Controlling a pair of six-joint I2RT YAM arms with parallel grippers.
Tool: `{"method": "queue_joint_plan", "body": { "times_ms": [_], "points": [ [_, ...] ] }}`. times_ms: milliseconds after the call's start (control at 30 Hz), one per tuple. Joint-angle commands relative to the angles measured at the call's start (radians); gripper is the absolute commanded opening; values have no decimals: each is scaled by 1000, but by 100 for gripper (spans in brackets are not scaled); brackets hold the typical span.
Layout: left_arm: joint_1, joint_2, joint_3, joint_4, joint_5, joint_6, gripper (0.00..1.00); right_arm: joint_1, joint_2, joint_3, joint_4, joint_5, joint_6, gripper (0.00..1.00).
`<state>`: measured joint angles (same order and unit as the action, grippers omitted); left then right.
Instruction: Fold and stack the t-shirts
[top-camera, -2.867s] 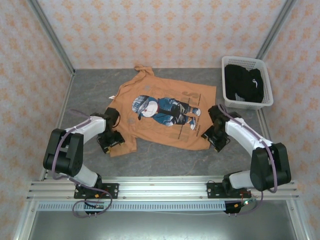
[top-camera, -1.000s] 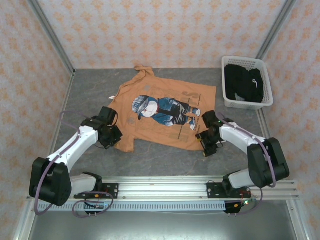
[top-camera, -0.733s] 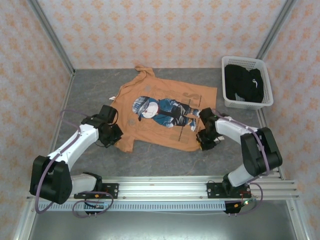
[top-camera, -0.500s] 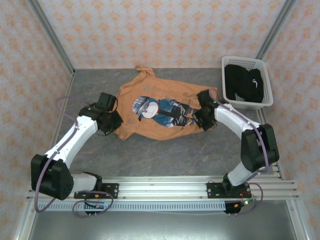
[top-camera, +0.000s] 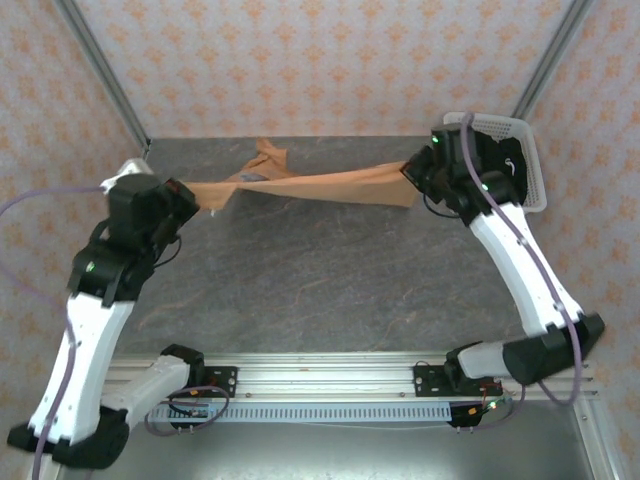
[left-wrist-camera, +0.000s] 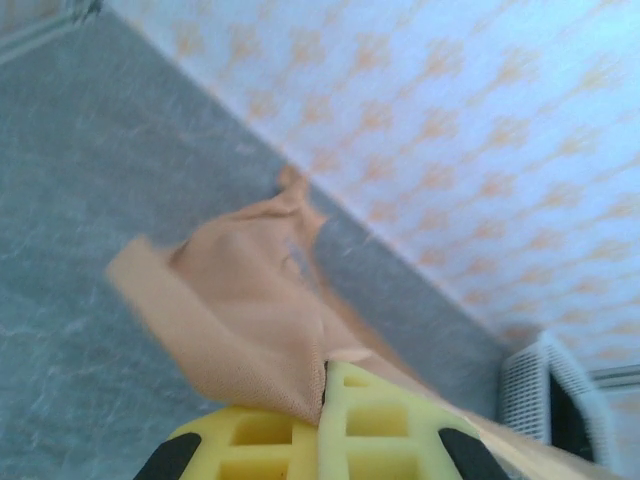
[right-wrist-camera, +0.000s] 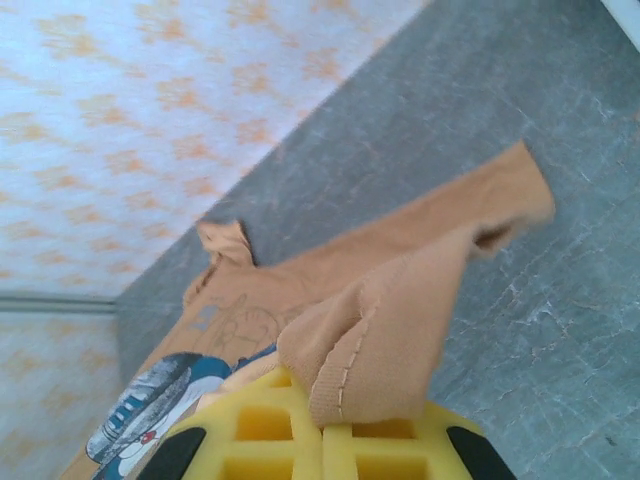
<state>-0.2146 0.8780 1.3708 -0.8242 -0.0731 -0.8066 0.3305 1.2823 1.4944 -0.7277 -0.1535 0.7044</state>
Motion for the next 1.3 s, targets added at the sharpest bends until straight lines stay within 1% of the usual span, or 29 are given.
{"method": "queue_joint_plan", "body": {
  "times_ms": [0, 67, 133, 200, 267, 333, 400, 500, 600, 733, 867, 933, 967, 1033, 1167, 1200, 1267],
  "points": [
    [-3, -49, 80, 45, -58, 24, 0, 1, -154, -38, 53, -44, -53, 0],
    [-2, -24, 171, 28, -58, 42, 0, 2, -206, -34, 69, -53, -46, 0],
    [-3, 39, 277, -8, -66, 56, 0, 1, -209, 6, 67, -64, -37, 0],
    [-3, 114, 363, -38, -73, 60, 0, 2, -172, 60, 63, -81, -22, 0],
    [-2, 197, 432, -74, -106, 57, 0, 1, -116, 108, 67, -94, 5, 0],
    [0, 293, 493, -91, -134, 62, 0, 1, -25, 168, 68, -99, 22, 0],
    [5, 392, 551, -101, -131, 79, 0, -8, 75, 231, 63, -125, 31, 0],
    [24, 546, 632, -82, -104, 135, 0, -25, 219, 306, 95, -155, 36, 0],
    [72, 693, 750, -81, -50, 171, 0, -56, 355, 377, 140, -184, 41, 0],
    [124, 869, 972, -99, 24, 216, 0, -103, 547, 577, 114, -220, 36, 0],
    [132, 1006, 1259, -116, 99, 259, 0, -135, 688, 838, 30, -227, 11, 0],
    [132, 1026, 1365, -114, 120, 258, 0, -155, 745, 973, -14, -224, 9, 0],
    [130, 1051, 1391, -109, 122, 254, 0, -164, 767, 1026, -32, -219, 10, 0],
    [125, 1024, 1392, -84, 118, 251, 0, -188, 798, 1119, -62, -210, 23, 0],
    [77, 926, 1320, -87, 68, 305, 0, -221, 784, 1141, -80, -178, 21, 0],
    [58, 896, 1283, -98, 50, 320, 0, -225, 776, 1130, -93, -169, 12, 0],
    [33, 828, 1148, -112, 39, 318, 0, -225, 757, 1095, -126, -146, -15, 0]
  ]
}}
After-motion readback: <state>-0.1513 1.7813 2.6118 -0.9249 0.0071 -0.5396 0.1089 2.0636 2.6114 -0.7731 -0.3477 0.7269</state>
